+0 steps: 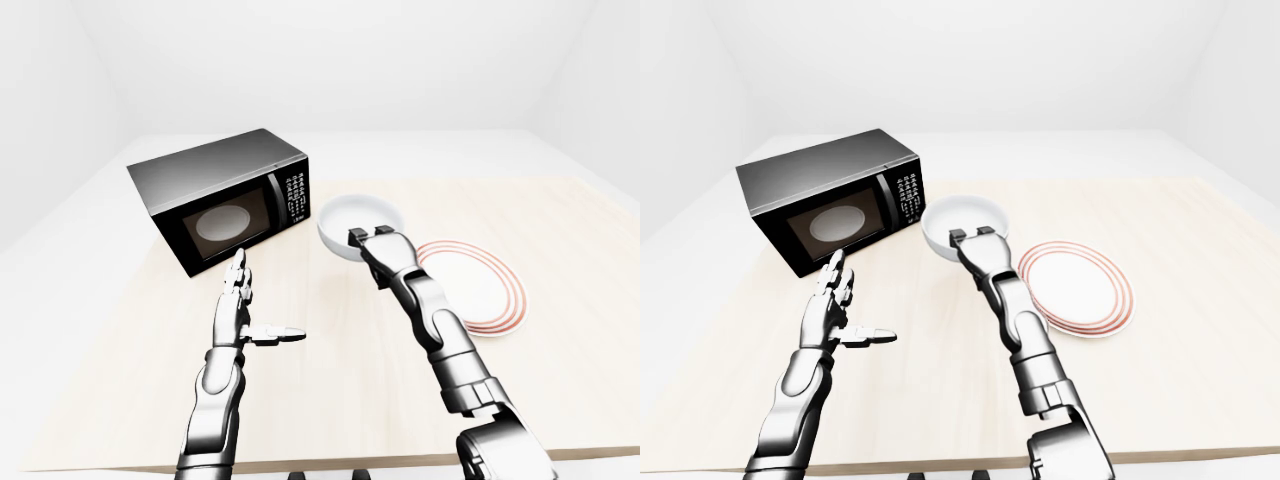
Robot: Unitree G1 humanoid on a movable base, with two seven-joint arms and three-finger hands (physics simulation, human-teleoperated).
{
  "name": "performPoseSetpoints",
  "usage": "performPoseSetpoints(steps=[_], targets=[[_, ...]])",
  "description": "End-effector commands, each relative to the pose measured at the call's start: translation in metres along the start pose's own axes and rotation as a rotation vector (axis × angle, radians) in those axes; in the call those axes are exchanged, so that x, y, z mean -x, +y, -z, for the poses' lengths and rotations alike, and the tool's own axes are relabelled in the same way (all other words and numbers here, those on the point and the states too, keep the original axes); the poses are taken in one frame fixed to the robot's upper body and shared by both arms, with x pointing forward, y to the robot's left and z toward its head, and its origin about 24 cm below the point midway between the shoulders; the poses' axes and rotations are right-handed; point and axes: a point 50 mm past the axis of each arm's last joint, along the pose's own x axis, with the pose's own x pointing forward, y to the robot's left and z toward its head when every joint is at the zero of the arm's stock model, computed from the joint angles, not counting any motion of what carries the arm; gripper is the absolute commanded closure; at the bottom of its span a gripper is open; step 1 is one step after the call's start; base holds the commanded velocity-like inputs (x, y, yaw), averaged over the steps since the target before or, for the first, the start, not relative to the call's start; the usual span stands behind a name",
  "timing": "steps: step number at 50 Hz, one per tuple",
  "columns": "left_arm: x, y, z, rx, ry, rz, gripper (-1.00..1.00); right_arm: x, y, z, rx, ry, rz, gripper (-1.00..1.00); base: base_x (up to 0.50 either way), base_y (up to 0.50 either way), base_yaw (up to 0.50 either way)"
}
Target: Pick up the white bowl and put it on the plate.
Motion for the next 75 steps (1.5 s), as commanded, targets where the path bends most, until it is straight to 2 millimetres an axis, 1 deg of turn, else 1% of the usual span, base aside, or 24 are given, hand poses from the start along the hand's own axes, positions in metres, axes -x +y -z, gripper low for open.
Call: performPoseSetpoints(steps=[1, 5, 9, 22, 37, 44, 47, 53, 75], targets=[[0.0, 0.0, 0.0, 0.0, 0.0, 0.0, -1.0, 0.005, -0.002, 0.027, 0.059, 0.078, 0.032, 1.0, 0.0, 0.0, 0.0], [0.0, 0.0, 0.0, 0.0, 0.0, 0.0, -1.0, 0.009, 0.001, 0.039, 0.062, 0.107, 0.026, 1.0, 0.0, 0.0, 0.0], [0.0, 0.0, 0.0, 0.0, 0.0, 0.0, -1.0, 0.012, -0.001, 0.049, 0.057, 0.132, 0.031, 1.0, 0.0, 0.0, 0.0], [0.0, 0.0, 0.0, -0.001, 0.0, 0.0, -1.0, 0.021, -0.007, 0.068, 0.052, 0.18, 0.035, 1.0, 0.0, 0.0, 0.0], [0.0, 0.0, 0.0, 0.0, 0.0, 0.0, -1.0, 0.032, -0.004, 0.09, 0.043, 0.24, 0.031, 1.0, 0.0, 0.0, 0.0], [0.0, 0.0, 0.0, 0.0, 0.0, 0.0, -1.0, 0.036, -0.006, 0.096, 0.041, 0.256, 0.032, 1.0, 0.0, 0.0, 0.0], [0.0, 0.0, 0.0, 0.0, 0.0, 0.0, -1.0, 0.04, -0.009, 0.102, 0.036, 0.272, 0.038, 1.0, 0.0, 0.0, 0.0], [0.0, 0.0, 0.0, 0.0, 0.0, 0.0, -1.0, 0.046, -0.005, 0.115, 0.037, 0.309, 0.034, 1.0, 0.0, 0.0, 0.0], [0.0, 0.0, 0.0, 0.0, 0.0, 0.0, -1.0, 0.063, 0.0, 0.136, 0.022, 0.375, 0.03, 1.0, 0.0, 0.0, 0.0]])
